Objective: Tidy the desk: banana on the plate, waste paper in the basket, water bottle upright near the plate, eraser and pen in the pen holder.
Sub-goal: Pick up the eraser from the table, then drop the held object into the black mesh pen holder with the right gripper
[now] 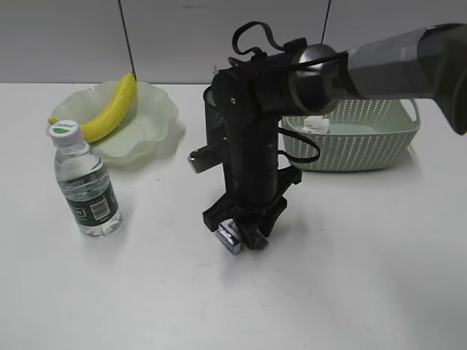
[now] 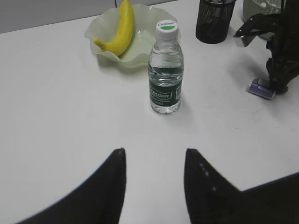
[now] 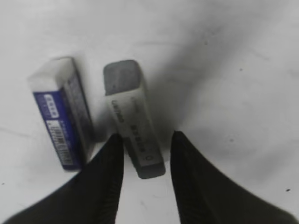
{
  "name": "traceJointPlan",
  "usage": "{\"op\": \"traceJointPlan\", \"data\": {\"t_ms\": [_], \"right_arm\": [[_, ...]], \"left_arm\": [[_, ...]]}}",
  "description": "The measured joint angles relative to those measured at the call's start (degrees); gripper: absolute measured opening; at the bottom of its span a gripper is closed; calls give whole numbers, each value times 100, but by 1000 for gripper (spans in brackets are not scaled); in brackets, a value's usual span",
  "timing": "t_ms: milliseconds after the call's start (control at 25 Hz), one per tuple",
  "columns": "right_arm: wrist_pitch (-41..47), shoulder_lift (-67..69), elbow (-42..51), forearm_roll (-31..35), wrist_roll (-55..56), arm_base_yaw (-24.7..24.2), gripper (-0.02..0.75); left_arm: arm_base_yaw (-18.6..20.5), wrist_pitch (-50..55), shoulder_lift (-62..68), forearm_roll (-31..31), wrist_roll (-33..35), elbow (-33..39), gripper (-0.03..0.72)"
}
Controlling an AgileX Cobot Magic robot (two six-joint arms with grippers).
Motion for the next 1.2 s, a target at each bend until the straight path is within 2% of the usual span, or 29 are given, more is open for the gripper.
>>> {"op": "traceJointPlan", "data": {"t_ms": [160, 520, 600, 720, 1000, 1200], "right_arm": [[-66, 0, 0, -89, 10, -5, 316], [-130, 80, -1, -94, 19, -5, 323], [-130, 87, -13, -118, -8, -5, 292], [-125, 87, -25, -183, -18, -5, 162], [-54, -211, -364, -415, -18, -5, 164], [-672, -760, -806, -1070, 75, -5, 164]], "left_arm": [[0, 0, 0, 0, 0, 0, 309], [0, 0, 0, 0, 0, 0, 309], [0, 0, 0, 0, 0, 0, 309], [0, 0, 0, 0, 0, 0, 309], [0, 0, 0, 0, 0, 0, 309], [0, 0, 0, 0, 0, 0, 309]]}}
